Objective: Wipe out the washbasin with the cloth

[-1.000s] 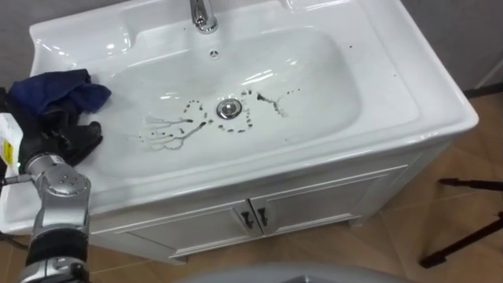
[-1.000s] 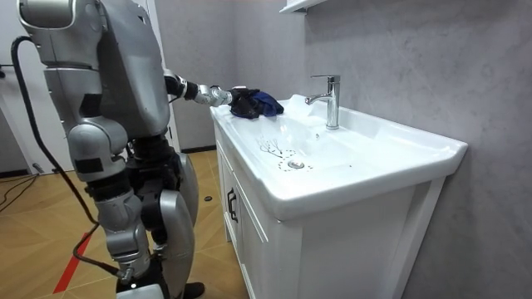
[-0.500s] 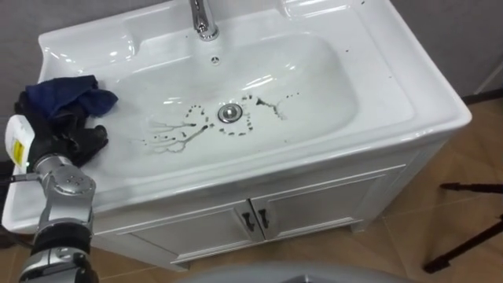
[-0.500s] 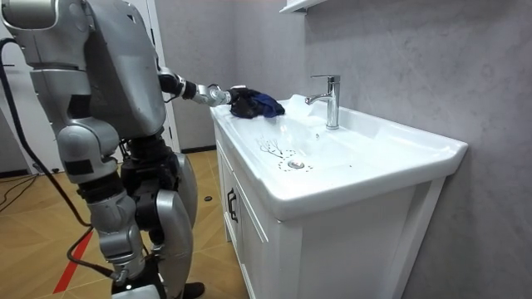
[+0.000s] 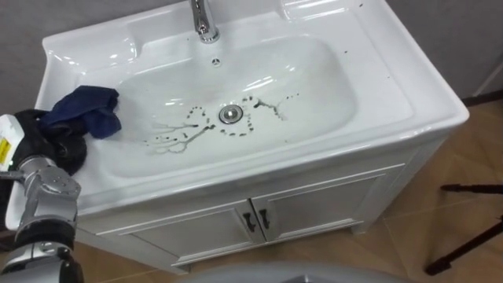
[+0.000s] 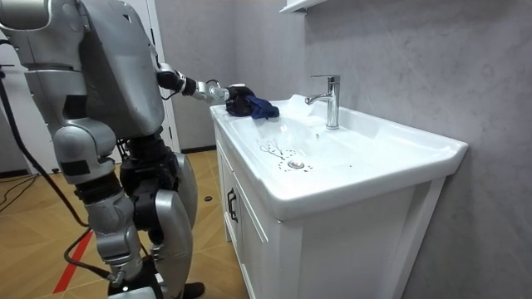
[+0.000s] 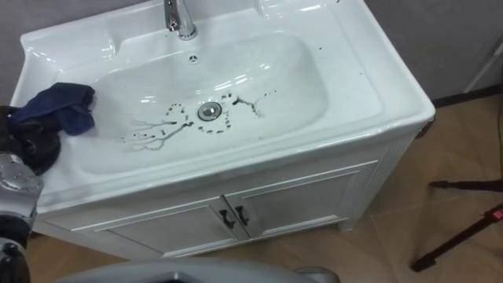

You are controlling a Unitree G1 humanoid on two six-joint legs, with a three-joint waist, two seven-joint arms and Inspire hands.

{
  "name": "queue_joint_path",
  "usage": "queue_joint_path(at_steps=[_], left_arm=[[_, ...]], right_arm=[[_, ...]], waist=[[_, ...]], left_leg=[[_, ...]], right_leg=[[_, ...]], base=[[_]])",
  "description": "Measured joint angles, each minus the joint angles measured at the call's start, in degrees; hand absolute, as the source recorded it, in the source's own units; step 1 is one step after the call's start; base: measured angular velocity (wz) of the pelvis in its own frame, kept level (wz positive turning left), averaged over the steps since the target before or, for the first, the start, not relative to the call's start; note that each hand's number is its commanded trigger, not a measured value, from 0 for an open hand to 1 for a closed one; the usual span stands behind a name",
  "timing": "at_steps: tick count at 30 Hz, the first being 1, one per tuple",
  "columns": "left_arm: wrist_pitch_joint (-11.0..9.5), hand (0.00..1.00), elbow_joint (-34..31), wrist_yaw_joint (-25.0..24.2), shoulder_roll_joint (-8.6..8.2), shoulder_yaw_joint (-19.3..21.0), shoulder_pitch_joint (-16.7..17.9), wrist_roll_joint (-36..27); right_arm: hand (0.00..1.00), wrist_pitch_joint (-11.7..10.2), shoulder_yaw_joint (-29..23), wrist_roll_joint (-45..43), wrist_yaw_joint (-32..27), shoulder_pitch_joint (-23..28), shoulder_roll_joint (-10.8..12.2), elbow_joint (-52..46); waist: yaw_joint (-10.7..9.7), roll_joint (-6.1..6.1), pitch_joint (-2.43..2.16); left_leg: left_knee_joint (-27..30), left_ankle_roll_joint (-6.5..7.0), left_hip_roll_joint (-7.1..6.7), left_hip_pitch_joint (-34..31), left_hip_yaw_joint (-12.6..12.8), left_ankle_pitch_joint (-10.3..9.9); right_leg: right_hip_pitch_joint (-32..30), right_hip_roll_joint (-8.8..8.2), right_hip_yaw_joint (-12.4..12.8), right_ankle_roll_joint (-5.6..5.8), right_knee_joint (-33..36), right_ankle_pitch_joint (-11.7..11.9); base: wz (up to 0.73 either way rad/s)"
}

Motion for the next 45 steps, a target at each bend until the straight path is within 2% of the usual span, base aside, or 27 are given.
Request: queue_joint_path(at_steps=[9, 17, 21, 24, 27, 29, 30, 33, 34, 35, 37, 39, 42, 45], left_arm=[[0.34, 1.00, 0.38, -0.50, 0.56, 0.00, 0.03, 0.02], [0.42, 1.00, 0.37, 0.09, 0.37, -0.04, -0.05, -0.08], [0.99, 1.00, -1.06, 0.13, 0.27, -0.02, -0.09, 0.00], [2.06, 1.00, -2.42, -0.05, 0.13, -0.08, -0.11, -0.02], [4.71, 1.00, -6.44, -0.14, -0.11, 0.00, 0.00, -0.13], [7.01, 1.00, -11.87, 0.17, -0.99, 0.03, 0.01, 0.06], [7.17, 1.00, -13.31, 0.24, -1.02, -0.01, 0.08, 0.09], [7.08, 1.00, -21.16, 0.57, -1.99, -0.04, 0.46, 0.01], [6.78, 1.00, -24.04, 1.42, -3.07, -0.30, 0.46, 0.01], [6.07, 1.00, -25.89, 2.28, -3.62, -1.52, 0.46, 0.04], [4.56, 1.00, -27.60, 2.63, -3.82, -3.65, 0.46, 0.03], [4.28, 1.00, -30.89, 2.62, -4.45, -5.53, 0.46, 0.04], [2.41, 1.00, -34.21, 2.60, -4.55, -7.81, 0.45, 0.05], [2.29, 1.00, -37.36, 2.52, -4.86, -8.21, 0.46, 0.37]], right_arm=[[0.00, 0.06, 0.38, -0.04, 0.49, -0.20, -1.05, 0.68], [0.00, -0.23, 0.43, 0.38, -0.28, -1.02, -1.04, 0.49], [0.00, -1.18, 0.43, 0.42, -1.34, -1.29, -1.02, 0.48], [0.00, -1.31, 0.56, 0.57, -1.59, -1.37, -0.96, 0.51], [0.00, -2.00, 0.64, 0.64, -2.04, -1.85, -0.64, 0.79], [0.00, -2.44, 0.61, 1.17, -2.72, -2.35, -0.15, 1.31], [0.00, -2.45, 0.61, 1.48, -2.90, -2.51, -0.02, 1.63], [0.00, -2.73, 0.61, 1.75, -3.50, -3.79, 0.07, 2.82], [0.00, -3.38, 0.72, 1.76, -3.77, -4.38, 0.17, 3.12], [0.00, -4.07, 1.19, 1.93, -4.01, -4.68, 0.31, 3.27], [0.00, -5.01, 2.29, 2.13, -4.01, -5.04, 0.61, 3.35], [0.00, -5.27, 3.00, 2.59, -4.00, -4.99, 0.93, 3.40], [0.00, -5.04, 4.35, 3.82, -3.87, -4.93, 0.76, 4.29], [0.00, -4.98, 5.04, 3.52, -3.64, -4.43, 1.05, 4.35]], waist=[[0.27, 0.12, -0.04], [0.02, 0.38, -0.02], [-0.16, 0.50, -0.14], [-0.91, 0.45, -0.14], [-1.45, 0.31, 0.00], [-1.64, -0.47, 0.37], [-1.44, -0.73, 0.40], [-0.81, -1.09, 0.49], [-1.08, -1.01, 0.53], [-1.38, -0.62, 0.77], [-1.62, -0.03, 0.76], [-1.91, 0.09, 0.69], [-2.00, -0.22, 0.82], [-2.61, -0.68, 0.98]], left_leg=[[-0.16, 0.00, 0.12, 0.66, 1.30, 0.00], [-0.28, 0.00, 0.09, 0.81, 1.28, 0.00], [-0.08, 0.01, 0.09, -0.33, 0.71, 0.00], [0.18, 0.01, -0.05, -0.88, -0.26, 0.00], [0.24, 0.01, -0.09, -1.35, -0.72, 0.01], [0.86, 0.01, -0.21, -2.50, -1.19, 0.01], [0.91, 0.01, -0.21, -2.75, -1.21, 0.01], [0.97, 0.02, -0.38, -3.31, -1.77, 0.02], [0.97, 0.03, -0.48, -3.26, -1.93, 0.02], [0.92, 0.03, -0.57, -3.07, -1.96, 0.02], [0.85, 0.04, -0.61, -2.95, -1.95, 0.03], [0.85, 0.04, -0.57, -2.85, -1.92, 0.03], [0.84, 0.04, -0.40, -2.57, -1.90, 0.03], [0.84, 0.03, -0.28, -2.96, -1.83, 0.02]], right_leg=[[0.34, 0.12, 0.35, 0.00, -0.10, 0.00], [0.25, -0.01, 0.21, 0.02, -0.05, -0.01], [-0.69, 0.01, -0.07, 0.02, 0.02, -0.01], [-0.55, -0.02, -0.79, 0.02, -0.05, 0.01], [-0.60, -0.09, -1.64, 0.02, -0.18, 0.00], [-0.66, -0.21, -2.92, 0.06, -0.90, 0.06], [-0.75, -0.22, -3.16, 0.07, -0.96, 0.08], [-1.10, -0.17, -3.32, 0.13, -1.05, 0.13], [-0.98, -0.11, -3.33, 0.22, -1.07, 0.18], [-0.78, -0.20, -3.33, 0.26, -1.07, 0.21], [-0.64, -0.26, -3.22, 0.28, -1.05, 0.21], [-0.72, -0.27, -3.18, 0.28, -1.05, 0.21], [-0.63, -0.44, -3.21, 0.27, -1.03, 0.21], [-0.70, -0.31, -3.14, 0.17, -1.00, 0.26]], base=[[-0.02], [0.00], [0.07], [0.15], [0.17], [0.30], [0.29], [0.08], [0.00], [0.00], [-0.07], [-0.05], [-0.09], [0.01]])
